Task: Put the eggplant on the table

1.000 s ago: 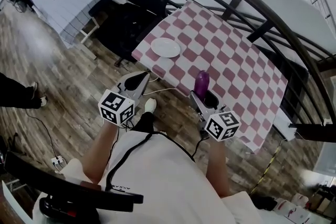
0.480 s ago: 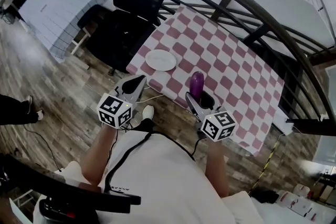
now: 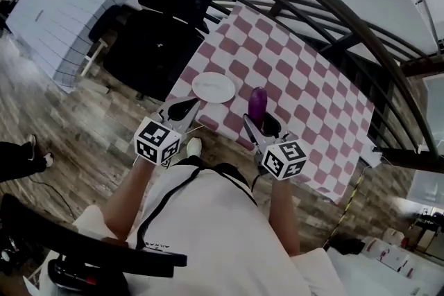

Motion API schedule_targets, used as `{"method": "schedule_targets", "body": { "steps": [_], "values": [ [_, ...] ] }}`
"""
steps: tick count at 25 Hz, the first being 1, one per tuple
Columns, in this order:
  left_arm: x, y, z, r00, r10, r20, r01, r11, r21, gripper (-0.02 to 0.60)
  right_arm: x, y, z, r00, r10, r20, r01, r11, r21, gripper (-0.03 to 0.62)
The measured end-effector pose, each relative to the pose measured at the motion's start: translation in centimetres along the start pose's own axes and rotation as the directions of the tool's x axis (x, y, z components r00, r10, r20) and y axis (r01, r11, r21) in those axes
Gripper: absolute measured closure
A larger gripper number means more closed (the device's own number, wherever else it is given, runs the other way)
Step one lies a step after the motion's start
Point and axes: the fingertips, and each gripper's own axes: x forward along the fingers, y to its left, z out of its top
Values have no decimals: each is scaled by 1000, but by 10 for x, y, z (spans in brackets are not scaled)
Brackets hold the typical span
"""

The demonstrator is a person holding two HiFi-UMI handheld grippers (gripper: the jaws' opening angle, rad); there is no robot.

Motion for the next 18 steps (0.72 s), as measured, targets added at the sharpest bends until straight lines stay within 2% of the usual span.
{"method": "schedule_targets", "body": {
  "steps": [9,13,18],
  "values": [
    [22,34,26,1000,7,27,-7,1000,-5,577,40,-1,18,997,36,-63,-41,996,-79,378],
    [29,45,31,997,58,46,-57,998,-19,577,57,-10,22,993,73,-98,-86,988,-132,378],
    [40,53,32,990,131,61,-128,991,-49,575,76,-22,22,976,125,-180,-165,959,-230,379]
  ]
}}
